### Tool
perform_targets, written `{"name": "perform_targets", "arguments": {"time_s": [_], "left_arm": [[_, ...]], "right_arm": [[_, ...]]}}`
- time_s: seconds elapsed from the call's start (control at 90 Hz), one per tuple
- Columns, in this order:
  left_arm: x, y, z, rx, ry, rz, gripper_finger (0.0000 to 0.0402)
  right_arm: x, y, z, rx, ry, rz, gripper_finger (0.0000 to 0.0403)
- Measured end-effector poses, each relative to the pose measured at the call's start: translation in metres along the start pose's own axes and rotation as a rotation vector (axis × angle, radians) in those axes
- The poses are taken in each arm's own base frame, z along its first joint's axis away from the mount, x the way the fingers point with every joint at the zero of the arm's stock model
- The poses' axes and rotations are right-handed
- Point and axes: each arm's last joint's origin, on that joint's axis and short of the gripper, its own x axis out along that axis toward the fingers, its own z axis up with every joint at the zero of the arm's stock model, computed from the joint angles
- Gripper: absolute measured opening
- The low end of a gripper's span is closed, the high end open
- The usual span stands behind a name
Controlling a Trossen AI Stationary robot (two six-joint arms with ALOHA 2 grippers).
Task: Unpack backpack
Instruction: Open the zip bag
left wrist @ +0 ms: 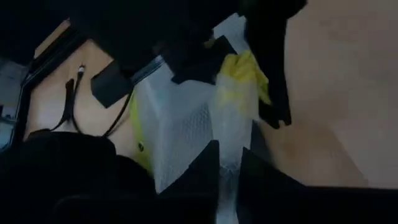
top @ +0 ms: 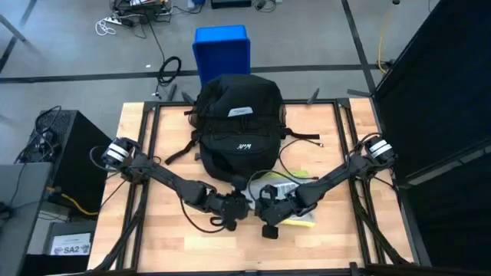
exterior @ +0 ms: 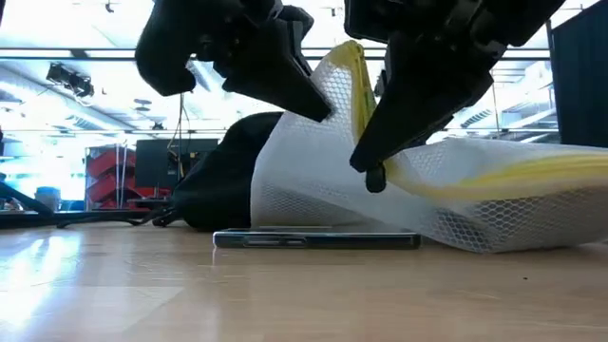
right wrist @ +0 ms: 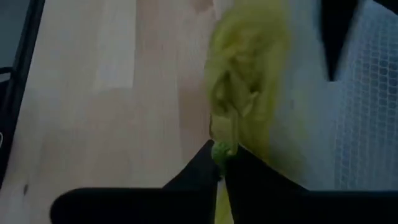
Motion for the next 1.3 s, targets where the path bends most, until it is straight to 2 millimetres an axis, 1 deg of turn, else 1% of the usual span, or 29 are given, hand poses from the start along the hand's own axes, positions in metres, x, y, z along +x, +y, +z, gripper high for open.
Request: {"name": "perform_targets", "arguments": {"time_s": [0.133, 0.344, 0.467, 0.522, 0.589, 0.644, 0.722, 0.778, 0.922, 1.089, 1.2, 1.3], "left_arm": [[0.0, 0.0, 0.001, 0.019, -0.012, -0.014, 0.0047], [0.0, 0.002, 0.008, -0.011, -0.078, 0.004, 0.0106], [0.0, 0.003, 0.009, -0.02, -0.094, 0.009, 0.0118], [0.0, 0.003, 0.009, -0.021, -0.095, 0.01, 0.0113], [0.0, 0.003, 0.009, -0.021, -0.095, 0.009, 0.0096], [0.0, 0.003, 0.009, -0.021, -0.095, 0.01, 0.0071], [0.0, 0.003, 0.01, -0.019, -0.098, 0.011, 0.0025], [-0.001, 0.002, 0.01, 0.0, -0.1, 0.011, 0.0009], [-0.003, -0.001, 0.011, 0.018, -0.091, 0.049, 0.0002], [-0.005, -0.003, 0.011, 0.065, -0.063, 0.125, 0.0001], [-0.007, -0.005, 0.012, 0.088, -0.053, 0.161, 0.0], [-0.01, -0.003, 0.013, 0.088, -0.053, 0.181, 0.0]], "right_arm": [[0.0, 0.0, 0.0, 0.0, 0.0, 0.0, 0.0], [0.0, 0.0, 0.0, 0.0, 0.0, -0.001, 0.0], [0.0, 0.0, 0.0, 0.001, 0.0, -0.001, 0.0], [0.0, 0.0, 0.0, 0.001, 0.0, -0.001, 0.0], [0.0, 0.0, 0.0, 0.001, 0.0, -0.001, 0.0], [0.0, 0.0, 0.0, 0.001, 0.0, -0.002, 0.0], [0.0, 0.0, 0.0, 0.001, 0.0, -0.002, 0.0], [-0.002, 0.0, 0.0, 0.0, -0.001, -0.002, 0.0], [-0.014, 0.002, 0.0, 0.013, 0.017, -0.013, 0.0], [-0.039, 0.007, -0.007, 0.048, 0.072, -0.035, 0.0], [-0.054, 0.011, -0.015, 0.087, 0.123, -0.059, 0.0], [-0.062, 0.012, -0.024, 0.125, 0.186, -0.098, 0.0]]}}
